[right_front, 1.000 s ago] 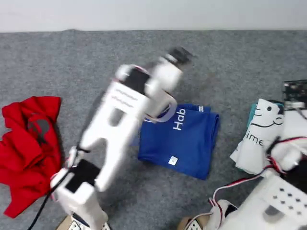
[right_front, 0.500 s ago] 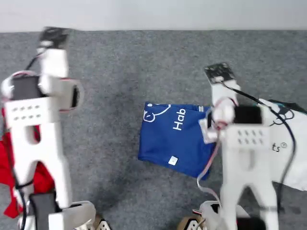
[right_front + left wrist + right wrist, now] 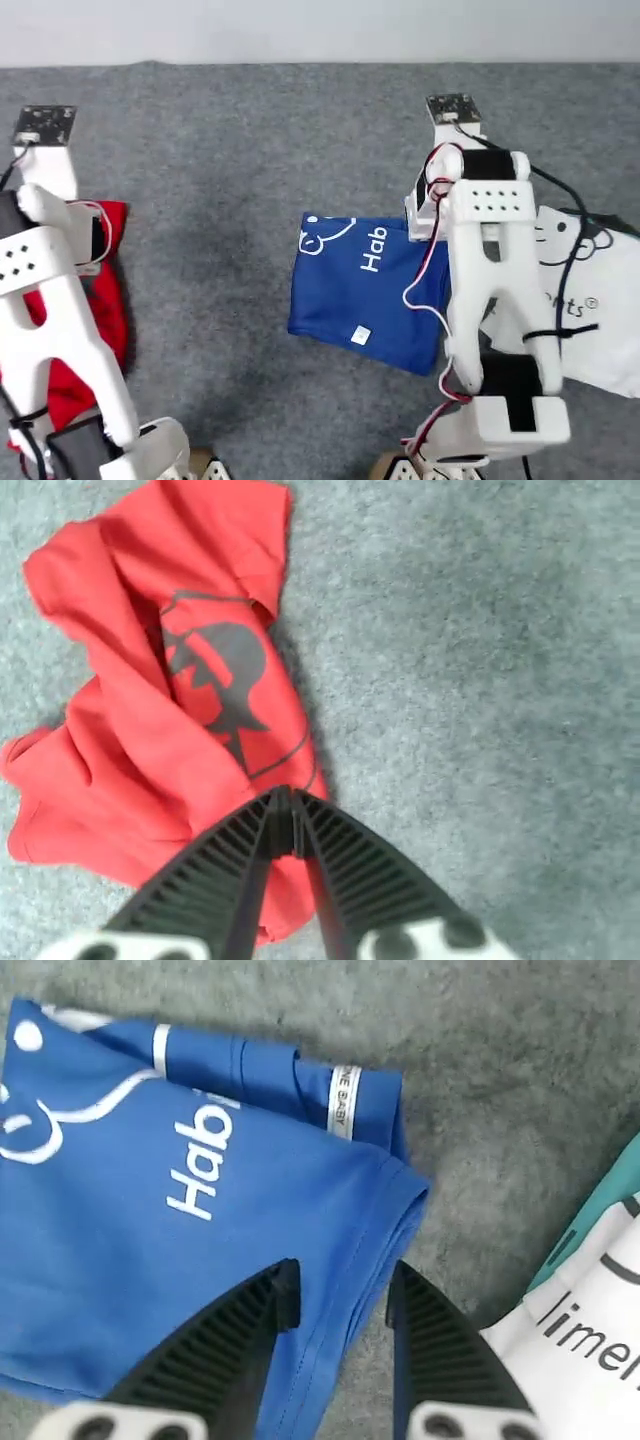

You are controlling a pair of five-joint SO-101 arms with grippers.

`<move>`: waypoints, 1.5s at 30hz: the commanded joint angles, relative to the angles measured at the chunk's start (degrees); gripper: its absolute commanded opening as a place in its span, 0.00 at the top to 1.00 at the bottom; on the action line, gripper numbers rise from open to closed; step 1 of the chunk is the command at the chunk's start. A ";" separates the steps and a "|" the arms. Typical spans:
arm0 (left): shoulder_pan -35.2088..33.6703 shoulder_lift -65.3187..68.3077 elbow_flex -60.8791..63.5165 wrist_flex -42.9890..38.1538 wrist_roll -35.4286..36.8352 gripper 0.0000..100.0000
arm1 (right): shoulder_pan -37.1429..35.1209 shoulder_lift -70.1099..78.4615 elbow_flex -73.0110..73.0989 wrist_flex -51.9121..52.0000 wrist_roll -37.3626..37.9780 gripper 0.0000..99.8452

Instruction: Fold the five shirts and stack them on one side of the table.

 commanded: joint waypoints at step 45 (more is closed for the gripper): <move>-0.62 -2.11 4.18 0.18 -4.66 1.00 | 1.80 13.76 -4.57 -7.60 -0.44 0.93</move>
